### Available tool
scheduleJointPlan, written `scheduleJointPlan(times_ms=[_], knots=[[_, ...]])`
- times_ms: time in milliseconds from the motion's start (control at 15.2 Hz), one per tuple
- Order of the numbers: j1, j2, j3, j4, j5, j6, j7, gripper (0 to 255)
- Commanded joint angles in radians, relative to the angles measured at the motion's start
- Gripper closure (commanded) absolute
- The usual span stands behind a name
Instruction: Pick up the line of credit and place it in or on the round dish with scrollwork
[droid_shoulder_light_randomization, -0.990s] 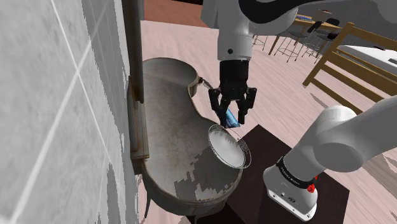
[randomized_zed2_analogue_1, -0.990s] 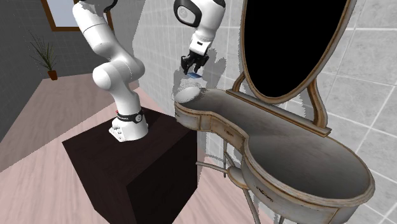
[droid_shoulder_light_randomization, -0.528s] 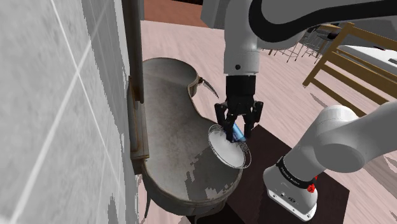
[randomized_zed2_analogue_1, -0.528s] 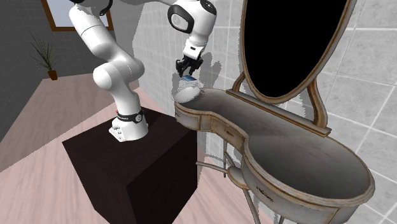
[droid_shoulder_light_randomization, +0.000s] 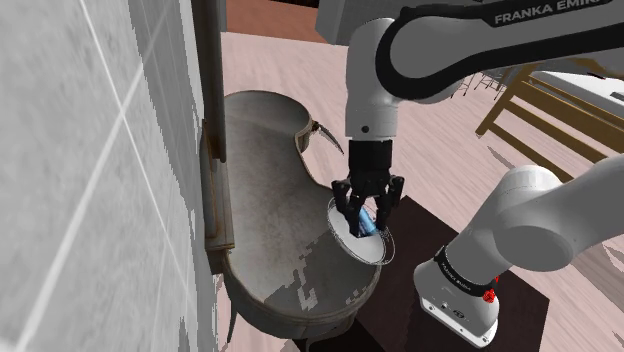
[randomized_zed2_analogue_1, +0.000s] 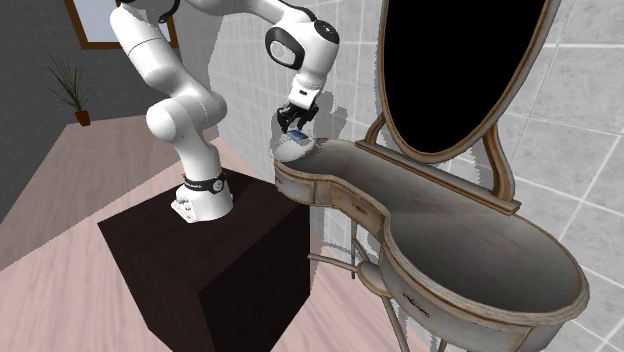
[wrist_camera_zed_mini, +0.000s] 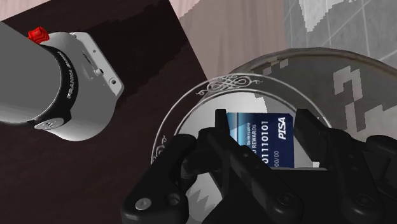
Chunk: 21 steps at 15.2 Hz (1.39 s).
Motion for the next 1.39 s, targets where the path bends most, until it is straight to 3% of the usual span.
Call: scheduleJointPlan(times_ms=[0,198,726,792,1122,1320], knots=[[0.000,0.015,0.006,-0.016,0.005,0.029,-0.011,255],[0.001,0.035,0.015,-0.037,0.012,0.069,-0.025,255],[0.001,0.035,0.015,-0.037,0.012,0.068,-0.025,255],[0.001,0.035,0.015,-0.037,0.012,0.068,-0.025,0],[0.001,0.035,0.015,-0.037,0.012,0.068,-0.025,0],[-0.027,0.041,-0.024,0.053,-0.038,-0.022,-0.017,0]])
